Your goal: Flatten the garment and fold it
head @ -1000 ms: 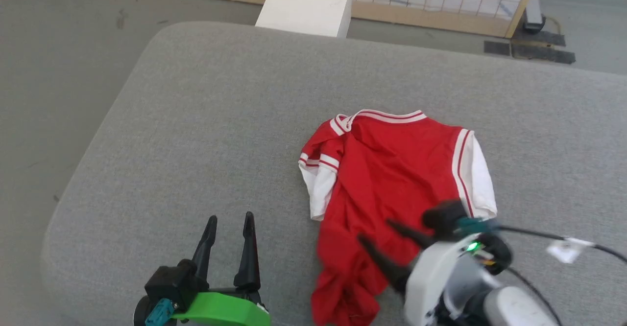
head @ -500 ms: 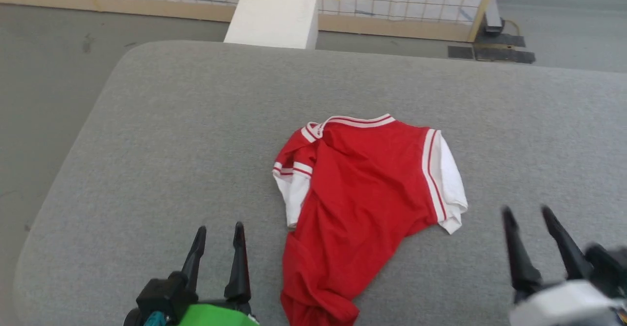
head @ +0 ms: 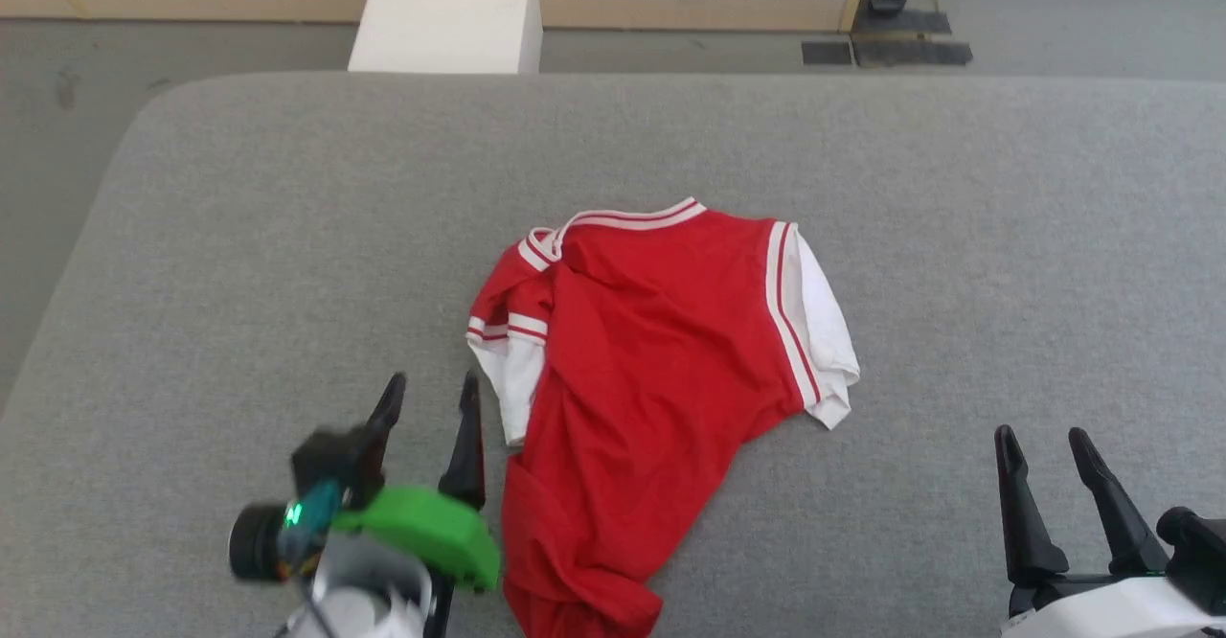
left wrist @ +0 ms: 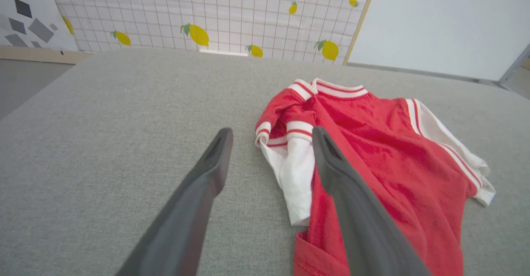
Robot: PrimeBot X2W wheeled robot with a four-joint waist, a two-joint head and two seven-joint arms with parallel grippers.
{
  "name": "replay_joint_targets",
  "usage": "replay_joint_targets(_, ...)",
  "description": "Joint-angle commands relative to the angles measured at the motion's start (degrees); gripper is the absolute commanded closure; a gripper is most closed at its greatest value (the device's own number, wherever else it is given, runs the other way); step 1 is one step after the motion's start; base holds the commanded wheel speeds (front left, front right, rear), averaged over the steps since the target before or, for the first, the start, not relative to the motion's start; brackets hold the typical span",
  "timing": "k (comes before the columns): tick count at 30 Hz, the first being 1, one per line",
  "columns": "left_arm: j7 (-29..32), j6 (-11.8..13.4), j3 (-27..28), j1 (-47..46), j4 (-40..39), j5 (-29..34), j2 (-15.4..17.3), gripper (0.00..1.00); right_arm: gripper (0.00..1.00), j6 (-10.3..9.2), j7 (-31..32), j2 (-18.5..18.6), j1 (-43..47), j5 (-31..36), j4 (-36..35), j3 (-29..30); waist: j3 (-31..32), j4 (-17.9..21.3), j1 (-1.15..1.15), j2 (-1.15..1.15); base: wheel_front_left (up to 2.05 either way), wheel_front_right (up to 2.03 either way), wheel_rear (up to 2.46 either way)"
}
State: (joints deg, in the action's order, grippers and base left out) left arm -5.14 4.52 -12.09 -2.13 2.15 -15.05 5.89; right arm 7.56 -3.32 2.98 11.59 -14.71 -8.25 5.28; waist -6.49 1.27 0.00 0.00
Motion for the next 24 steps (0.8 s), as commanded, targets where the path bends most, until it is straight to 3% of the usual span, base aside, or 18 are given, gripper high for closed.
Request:
replay_joint_targets(1, 2.6, -0.6, -0.4, -2.8, 1.1, 0.5, 0.8, 0.00, 0.00, -0.08, -0.4, -0.1, -1.0, 0.0, 0.0, 0.0, -1.8, 0.9, 0.00, 0.00, 0.00, 0.00, 0.00)
replay_joint_targets(9, 12.4, -1.9, -1.4, -13.1, 8.8, 1.2, 3.2, 0.00, 0.00, -0.08, 0.0, -0.1, -2.6, 0.2, -0.2, -0.4, -5.6, 1.8, 0.00, 0.00, 0.00, 0.00, 0.00)
replay_joint_targets(19, 14.6, -2.6, -1.7, -19.7, 17.9, 0.5, 3.2, 0.00, 0.00, -0.08, -0.2, -0.1, -4.1, 0.4, -0.1, -0.2, -8.7, 2.4, 0.00, 0.00, 0.00, 0.00, 0.00)
replay_joint_targets(24, 18.4, -3.0, -2.2, -21.1, 22.7, -0.7, 2.5, 0.00, 0.00, -0.08, -0.2, -0.1, -4.6, 0.4, 0.0, -0.3, -9.6, 2.3, 0.00, 0.00, 0.00, 0.00, 0.00)
